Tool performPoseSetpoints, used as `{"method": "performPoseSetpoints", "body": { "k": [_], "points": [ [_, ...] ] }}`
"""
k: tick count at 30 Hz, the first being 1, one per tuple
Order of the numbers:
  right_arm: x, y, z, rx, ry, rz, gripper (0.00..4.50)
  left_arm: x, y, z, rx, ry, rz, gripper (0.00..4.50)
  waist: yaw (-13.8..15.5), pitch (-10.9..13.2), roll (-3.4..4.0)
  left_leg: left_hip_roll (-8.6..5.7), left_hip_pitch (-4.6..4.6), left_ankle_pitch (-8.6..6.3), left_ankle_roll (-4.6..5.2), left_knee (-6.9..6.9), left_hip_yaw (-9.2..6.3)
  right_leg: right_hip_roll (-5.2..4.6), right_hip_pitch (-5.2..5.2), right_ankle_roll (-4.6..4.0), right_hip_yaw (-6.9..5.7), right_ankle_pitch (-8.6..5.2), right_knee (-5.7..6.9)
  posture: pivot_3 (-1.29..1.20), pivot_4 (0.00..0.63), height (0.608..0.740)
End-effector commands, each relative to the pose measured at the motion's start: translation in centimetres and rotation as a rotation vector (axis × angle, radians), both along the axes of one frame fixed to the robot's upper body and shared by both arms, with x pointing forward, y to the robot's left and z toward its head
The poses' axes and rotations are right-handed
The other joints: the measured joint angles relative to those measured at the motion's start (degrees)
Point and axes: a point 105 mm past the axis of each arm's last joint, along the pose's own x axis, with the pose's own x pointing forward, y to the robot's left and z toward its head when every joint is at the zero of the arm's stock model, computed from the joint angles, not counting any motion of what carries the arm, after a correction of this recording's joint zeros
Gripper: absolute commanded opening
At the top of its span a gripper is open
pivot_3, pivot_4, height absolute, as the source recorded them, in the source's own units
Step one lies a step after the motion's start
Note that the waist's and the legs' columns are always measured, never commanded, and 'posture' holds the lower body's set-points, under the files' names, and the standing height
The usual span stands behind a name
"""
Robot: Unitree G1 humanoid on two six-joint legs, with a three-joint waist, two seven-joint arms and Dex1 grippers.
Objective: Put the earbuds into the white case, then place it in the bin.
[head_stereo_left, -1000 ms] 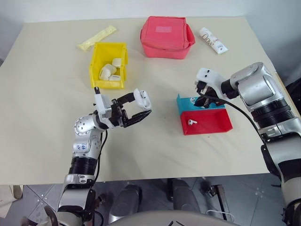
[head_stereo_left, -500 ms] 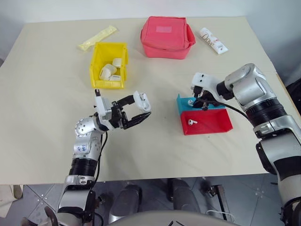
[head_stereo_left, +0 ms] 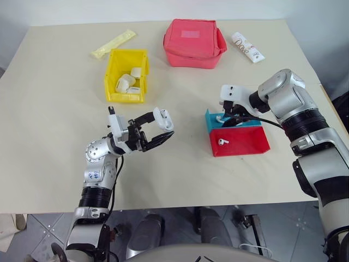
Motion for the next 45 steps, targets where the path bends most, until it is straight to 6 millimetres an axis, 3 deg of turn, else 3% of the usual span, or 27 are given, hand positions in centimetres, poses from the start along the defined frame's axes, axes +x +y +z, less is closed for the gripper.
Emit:
{"method": "performPoseSetpoints", "body": {
  "k": [1,15,29,45],
  "points": [
    [0.1,0.1,0.9,-0.013,-0.014,0.014,1.75,-0.3,0.1,1.0,-0.006,-0.052,0.007,2.77,0.01,0.00,0.00,0.00,0.00,0.00,0.00,0.00,0.00,0.00,0.00,0.00,0.00,0.00,0.00,0.00,0.150,0.740],
    [0.5,1.3,3.1,0.083,0.015,-0.146,1.75,0.3,0.0,1.1,-0.005,-0.054,0.005,2.77,0.01,0.00,0.00,0.01,-0.01,0.00,-0.01,-0.01,0.06,-0.02,-0.13,-0.05,-0.01,-0.03,0.14,0.00,0.150,0.740],
    [1.5,1.6,2.5,0.150,0.021,-0.388,1.75,0.8,-0.3,1.5,-0.006,-0.063,-0.002,2.77,-0.33,0.00,0.01,0.00,-0.02,-0.01,-0.02,-0.01,0.11,-0.03,-0.28,-0.09,-0.06,-0.04,0.30,0.00,0.150,0.740],
    [1.2,1.9,2.5,0.140,0.018,-0.388,1.75,0.7,-0.3,1.5,-0.009,-0.066,-0.001,2.77,-1.12,0.00,0.01,0.00,-0.02,-0.01,-0.02,-0.02,0.13,-0.03,-0.32,-0.12,-0.12,-0.05,0.39,0.00,0.150,0.740]
  ]
}}
